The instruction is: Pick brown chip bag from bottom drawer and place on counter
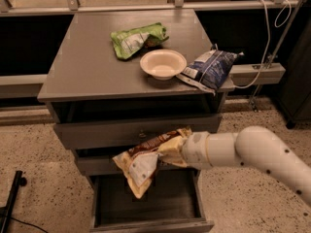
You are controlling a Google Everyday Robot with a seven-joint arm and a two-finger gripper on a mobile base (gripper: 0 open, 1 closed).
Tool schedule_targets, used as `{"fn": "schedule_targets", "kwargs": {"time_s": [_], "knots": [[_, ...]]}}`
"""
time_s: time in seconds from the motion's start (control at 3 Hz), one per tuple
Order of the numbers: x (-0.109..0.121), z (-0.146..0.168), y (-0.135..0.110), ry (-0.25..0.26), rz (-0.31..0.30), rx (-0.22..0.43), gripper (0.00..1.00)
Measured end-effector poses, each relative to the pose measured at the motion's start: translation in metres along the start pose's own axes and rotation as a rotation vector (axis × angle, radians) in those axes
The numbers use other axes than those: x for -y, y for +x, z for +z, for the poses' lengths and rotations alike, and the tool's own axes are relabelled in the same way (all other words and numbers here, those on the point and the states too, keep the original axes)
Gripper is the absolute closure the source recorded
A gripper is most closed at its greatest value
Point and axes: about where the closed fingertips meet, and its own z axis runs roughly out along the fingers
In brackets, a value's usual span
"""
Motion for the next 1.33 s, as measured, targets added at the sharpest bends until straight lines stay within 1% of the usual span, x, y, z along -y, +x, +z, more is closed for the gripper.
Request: {"fn": "schedule_targets", "kwargs": {"time_s": [0.33, 0.67, 1.0, 1.33], "knots": [[0.033, -0.022, 0.003, -0.002, -0.07, 0.053, 1.0], [0.033, -0.022, 0.003, -0.002, -0.07, 0.053, 1.0], [0.084, -0.009, -0.008, 0.013, -0.175, 0.13, 1.0], [0.177, 0.003, -0.037, -0.01, -0.387, 0.227, 1.0]]}}
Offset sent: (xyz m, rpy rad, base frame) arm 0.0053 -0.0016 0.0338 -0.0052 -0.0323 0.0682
